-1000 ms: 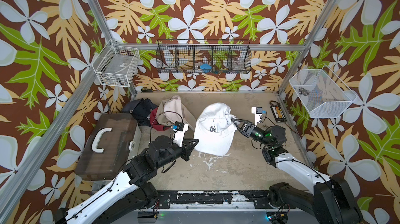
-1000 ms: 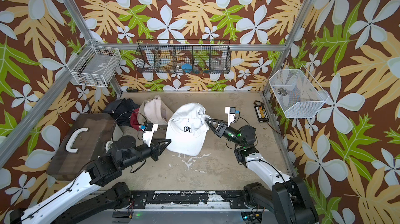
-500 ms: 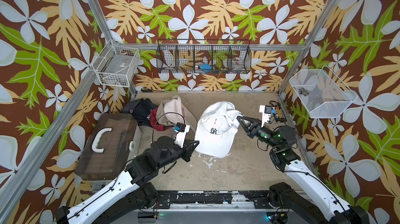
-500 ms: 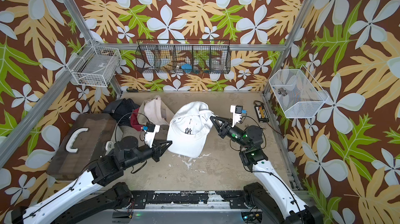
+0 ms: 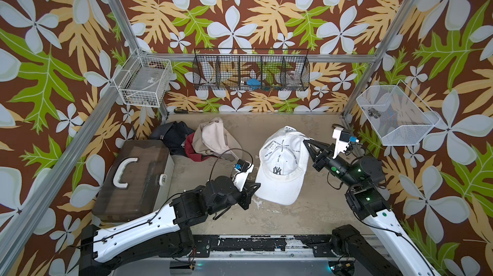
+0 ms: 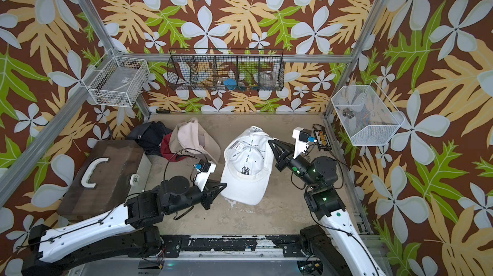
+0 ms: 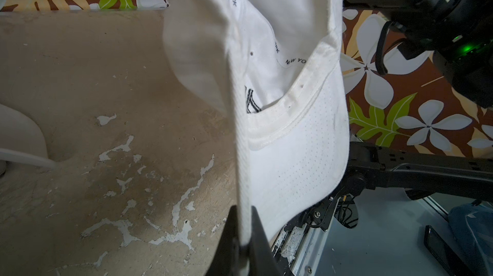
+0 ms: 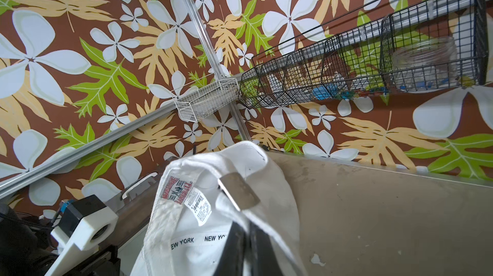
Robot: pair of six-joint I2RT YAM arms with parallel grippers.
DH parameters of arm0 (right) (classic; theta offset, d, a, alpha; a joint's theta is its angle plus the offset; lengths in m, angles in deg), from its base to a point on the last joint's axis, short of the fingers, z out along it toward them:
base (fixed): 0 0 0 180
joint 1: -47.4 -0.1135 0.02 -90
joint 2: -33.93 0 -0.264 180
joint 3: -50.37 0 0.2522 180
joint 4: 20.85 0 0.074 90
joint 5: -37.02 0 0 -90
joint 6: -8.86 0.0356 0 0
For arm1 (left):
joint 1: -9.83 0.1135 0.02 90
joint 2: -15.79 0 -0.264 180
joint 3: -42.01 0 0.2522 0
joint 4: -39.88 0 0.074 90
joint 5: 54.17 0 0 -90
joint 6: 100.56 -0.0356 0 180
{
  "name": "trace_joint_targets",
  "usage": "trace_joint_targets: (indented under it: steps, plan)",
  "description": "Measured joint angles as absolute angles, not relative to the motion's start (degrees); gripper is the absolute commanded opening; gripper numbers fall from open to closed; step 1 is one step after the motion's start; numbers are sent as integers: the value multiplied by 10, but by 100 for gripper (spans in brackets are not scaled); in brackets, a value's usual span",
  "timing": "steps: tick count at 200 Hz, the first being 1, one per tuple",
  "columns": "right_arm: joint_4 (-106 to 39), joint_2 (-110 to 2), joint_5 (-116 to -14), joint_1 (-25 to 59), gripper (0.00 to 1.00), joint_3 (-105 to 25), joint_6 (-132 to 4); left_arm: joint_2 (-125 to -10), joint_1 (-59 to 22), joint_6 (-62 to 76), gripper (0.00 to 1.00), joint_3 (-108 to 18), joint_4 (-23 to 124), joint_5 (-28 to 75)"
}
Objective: Open the adjustable buckle of the baseball cap
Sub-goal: Pick up the baseball cap from the center of the board.
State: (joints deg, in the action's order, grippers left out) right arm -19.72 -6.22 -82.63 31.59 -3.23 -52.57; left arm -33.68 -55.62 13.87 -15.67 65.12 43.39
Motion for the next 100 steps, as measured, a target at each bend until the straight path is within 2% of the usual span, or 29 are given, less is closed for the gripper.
trace_joint_targets:
  steps: [24,29,38,51,64,78,100]
  plan:
    - [-230,-42,-822,316,0,-35,-557,-348,-564,133,0,-160,643,445]
    - [-237,-36,-820,316,0,-36,-563,-349,-566,133,3,-160,642,446]
    - [-247,-28,-818,316,0,-36,-575,-350,-567,131,11,-160,640,447]
    - [-268,-16,-814,316,0,-39,-592,-352,-569,130,37,-160,638,446]
    - [-285,-6,-810,316,0,-44,-611,-354,-570,123,54,-160,638,441]
    - [-303,5,-806,316,0,-48,-632,-358,-571,123,61,-161,638,431]
    - [-329,23,-805,316,0,-46,-666,-364,-576,116,64,-168,638,426]
